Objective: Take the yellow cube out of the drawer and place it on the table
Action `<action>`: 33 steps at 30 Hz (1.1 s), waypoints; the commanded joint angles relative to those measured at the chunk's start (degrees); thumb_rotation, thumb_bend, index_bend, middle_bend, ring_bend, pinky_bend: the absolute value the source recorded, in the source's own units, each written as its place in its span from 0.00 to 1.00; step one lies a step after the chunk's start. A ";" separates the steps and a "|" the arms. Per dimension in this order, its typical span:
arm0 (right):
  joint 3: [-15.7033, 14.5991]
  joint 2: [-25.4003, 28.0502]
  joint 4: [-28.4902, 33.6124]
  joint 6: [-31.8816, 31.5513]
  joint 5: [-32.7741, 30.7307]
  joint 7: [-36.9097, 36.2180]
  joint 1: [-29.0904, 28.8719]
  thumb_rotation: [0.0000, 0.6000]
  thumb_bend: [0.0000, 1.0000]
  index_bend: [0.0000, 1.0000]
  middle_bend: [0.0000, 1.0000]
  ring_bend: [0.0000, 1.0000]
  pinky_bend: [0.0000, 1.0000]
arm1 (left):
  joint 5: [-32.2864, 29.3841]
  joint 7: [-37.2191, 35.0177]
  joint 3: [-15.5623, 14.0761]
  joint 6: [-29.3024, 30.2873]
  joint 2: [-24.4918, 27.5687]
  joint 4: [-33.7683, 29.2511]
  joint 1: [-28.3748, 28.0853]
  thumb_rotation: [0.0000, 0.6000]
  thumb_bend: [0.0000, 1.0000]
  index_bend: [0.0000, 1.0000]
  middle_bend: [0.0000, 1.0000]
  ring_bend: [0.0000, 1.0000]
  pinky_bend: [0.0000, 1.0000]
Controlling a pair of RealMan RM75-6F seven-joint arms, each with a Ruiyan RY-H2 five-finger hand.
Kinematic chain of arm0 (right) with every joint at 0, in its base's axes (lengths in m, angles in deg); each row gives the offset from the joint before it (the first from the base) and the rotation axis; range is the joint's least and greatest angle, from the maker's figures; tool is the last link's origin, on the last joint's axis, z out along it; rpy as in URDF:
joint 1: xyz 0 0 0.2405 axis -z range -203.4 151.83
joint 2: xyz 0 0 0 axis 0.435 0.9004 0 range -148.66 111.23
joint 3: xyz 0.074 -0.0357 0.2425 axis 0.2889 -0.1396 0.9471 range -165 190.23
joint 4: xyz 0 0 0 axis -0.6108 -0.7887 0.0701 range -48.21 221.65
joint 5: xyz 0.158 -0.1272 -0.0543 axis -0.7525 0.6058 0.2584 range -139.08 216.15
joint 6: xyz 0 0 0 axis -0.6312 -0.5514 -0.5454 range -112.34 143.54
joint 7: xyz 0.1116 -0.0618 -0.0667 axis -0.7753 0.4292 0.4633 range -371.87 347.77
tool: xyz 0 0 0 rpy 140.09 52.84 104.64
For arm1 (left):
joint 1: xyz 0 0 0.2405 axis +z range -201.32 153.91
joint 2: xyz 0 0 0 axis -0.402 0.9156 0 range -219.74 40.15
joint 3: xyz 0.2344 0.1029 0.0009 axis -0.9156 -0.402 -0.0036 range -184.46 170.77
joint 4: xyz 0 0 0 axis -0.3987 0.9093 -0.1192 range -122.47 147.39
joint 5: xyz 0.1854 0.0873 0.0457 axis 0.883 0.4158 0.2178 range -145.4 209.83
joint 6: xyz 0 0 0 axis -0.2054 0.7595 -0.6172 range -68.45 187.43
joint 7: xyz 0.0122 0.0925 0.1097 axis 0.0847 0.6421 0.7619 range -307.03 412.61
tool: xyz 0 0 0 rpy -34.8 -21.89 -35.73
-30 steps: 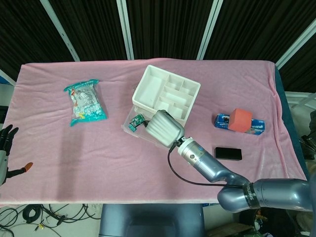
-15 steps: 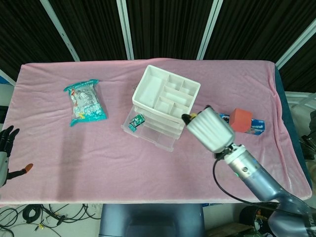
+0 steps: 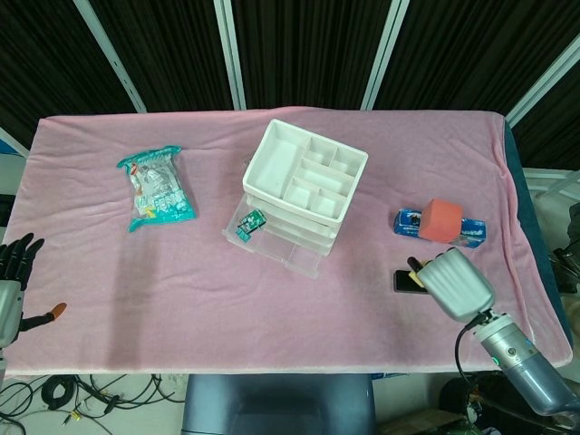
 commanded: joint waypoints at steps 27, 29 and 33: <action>3.80 -21.58 -15.63 6.33 -7.72 1.71 7.57 1.00 0.26 0.49 1.00 1.00 0.87 | -0.17 -0.63 -0.05 -0.58 0.25 -0.18 -0.19 1.00 0.00 0.00 0.00 0.00 0.00; 3.94 -22.04 -16.24 6.15 -7.75 1.72 7.99 1.00 0.25 0.43 1.00 1.00 0.87 | -0.15 -0.65 -0.09 -0.64 0.27 -0.21 -0.20 1.00 0.00 0.00 0.00 0.00 0.00; 4.05 -22.49 -17.08 6.29 -8.39 2.51 8.58 1.00 0.20 0.19 0.99 0.98 0.86 | -0.12 -0.62 -0.08 -0.51 0.27 -0.20 -0.15 1.00 0.00 0.00 0.00 0.00 0.00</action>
